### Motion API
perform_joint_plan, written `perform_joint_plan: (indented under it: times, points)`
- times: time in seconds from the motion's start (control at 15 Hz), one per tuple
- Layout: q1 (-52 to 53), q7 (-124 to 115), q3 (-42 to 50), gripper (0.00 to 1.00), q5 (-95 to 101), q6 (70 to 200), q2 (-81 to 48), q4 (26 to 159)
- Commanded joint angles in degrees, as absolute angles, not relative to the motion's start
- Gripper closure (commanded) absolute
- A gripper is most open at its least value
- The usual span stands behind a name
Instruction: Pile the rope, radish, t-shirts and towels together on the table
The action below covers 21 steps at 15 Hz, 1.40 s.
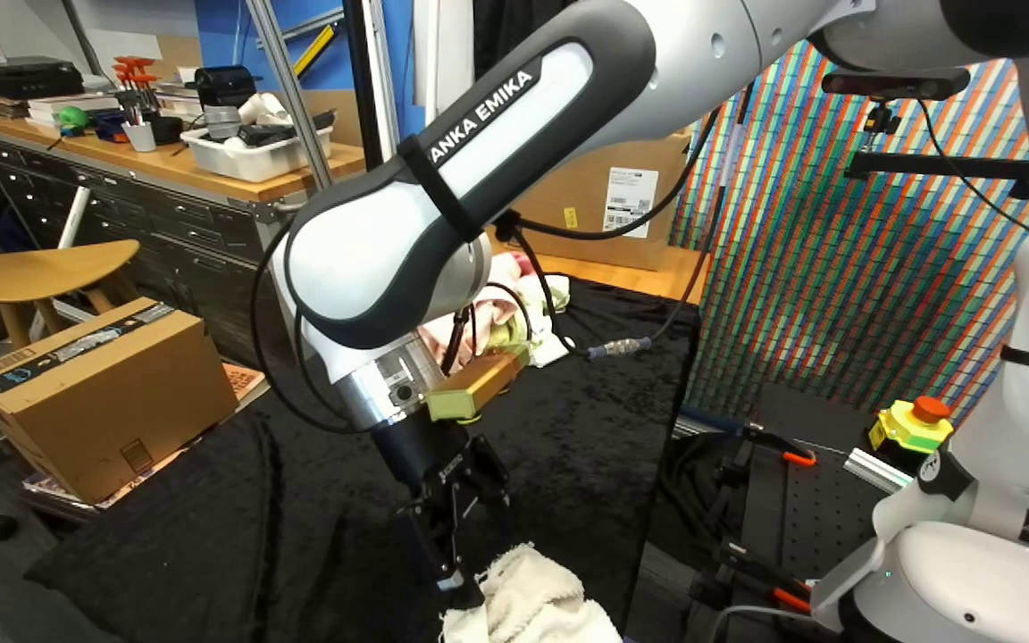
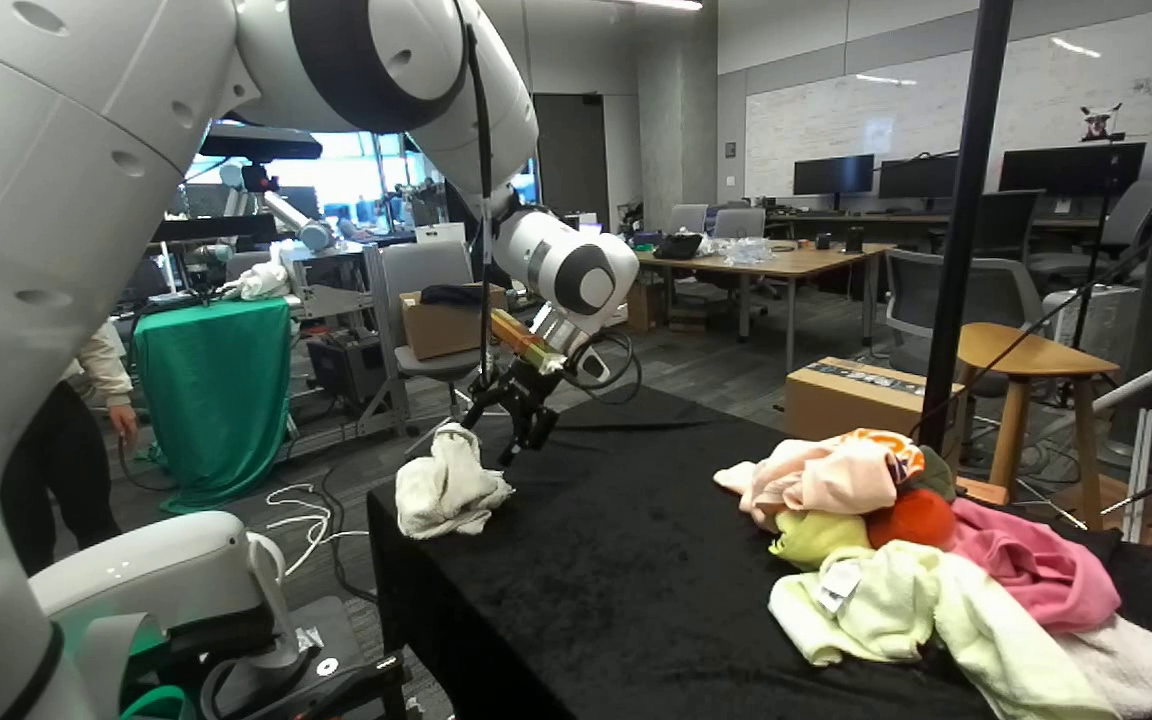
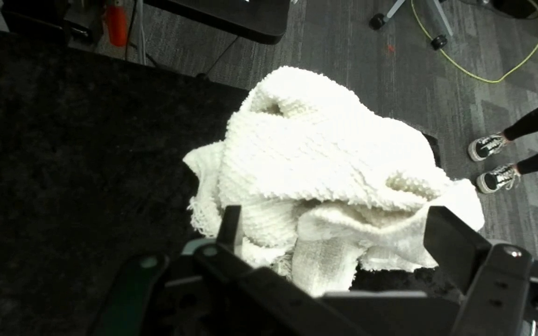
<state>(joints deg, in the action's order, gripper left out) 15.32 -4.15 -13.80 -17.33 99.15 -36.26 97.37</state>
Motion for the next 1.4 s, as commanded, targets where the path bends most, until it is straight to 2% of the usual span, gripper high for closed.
perform_joint_plan:
  times: [0.0,0.8,1.33]
  points:
    - [16.72,-6.11,-14.52,0.0,-18.75,97.71,-36.03,96.76]
    - [21.58,-9.51,-14.86,0.0,-17.5,99.72,-37.21,97.85]
    - [24.26,-14.33,-13.18,0.0,-9.99,102.78,-37.91,98.22]
